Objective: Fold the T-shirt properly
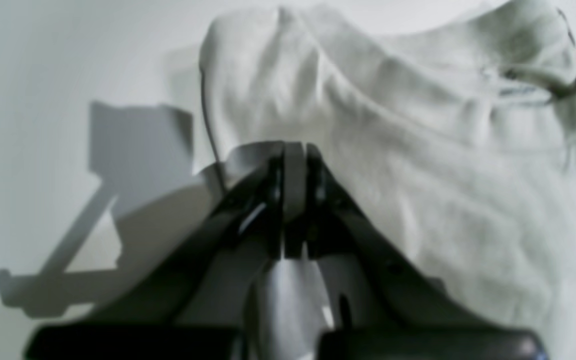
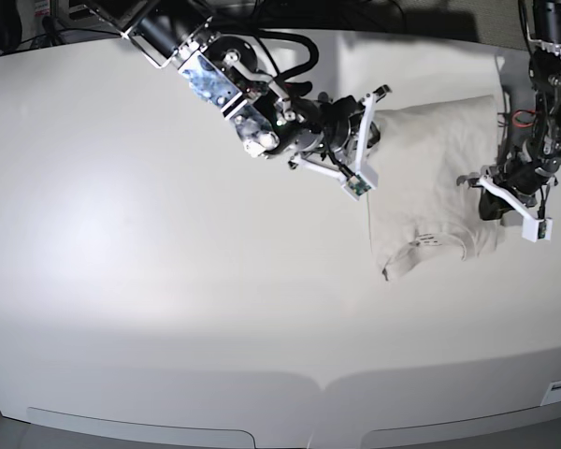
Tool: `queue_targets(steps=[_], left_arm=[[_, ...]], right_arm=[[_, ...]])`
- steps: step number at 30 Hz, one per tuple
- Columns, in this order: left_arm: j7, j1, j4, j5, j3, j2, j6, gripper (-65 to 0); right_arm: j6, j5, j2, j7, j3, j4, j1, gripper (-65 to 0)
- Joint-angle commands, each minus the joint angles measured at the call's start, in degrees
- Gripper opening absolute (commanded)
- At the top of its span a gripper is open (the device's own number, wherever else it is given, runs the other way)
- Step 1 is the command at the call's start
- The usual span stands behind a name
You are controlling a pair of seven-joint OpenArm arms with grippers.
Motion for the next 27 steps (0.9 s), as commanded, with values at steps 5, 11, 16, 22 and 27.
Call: queue_targets(steps=[5,11,16,22,27], left_arm=[[0.9,0.2,3.2,-1.7,-0.3,-4.3,2.3,-65.0],[-0.5,9.2,14.0,-1.2,-0.3,-7.8,7.3,-65.0],[-1.2,17.5,19.8,2.4,-0.4,-8.3,10.2,-65.0],[-3.0,27.7,22.9,3.2,-4.0,-8.3,11.1,-65.0],[-3.3,37.1,26.3,2.6,-8.2,-8.1,11.1,-65.0]], right_arm=[[0.1,-1.2,2.3,-0.7,0.2,3.2,0.7,-65.0],[-7.0,-4.1,10.6,-1.0,0.3,14.3,-0.8,-65.0],[-11.9,-5.8,20.1,-3.6,1.0,25.3,-4.2,-65.0],[-15.5,-6.0,27.9,-3.9,9.6,35.2,-15.4,-65.0],[-14.6,-3.7,31.2,-4.1,19.1,41.5,-28.0,-65.0]])
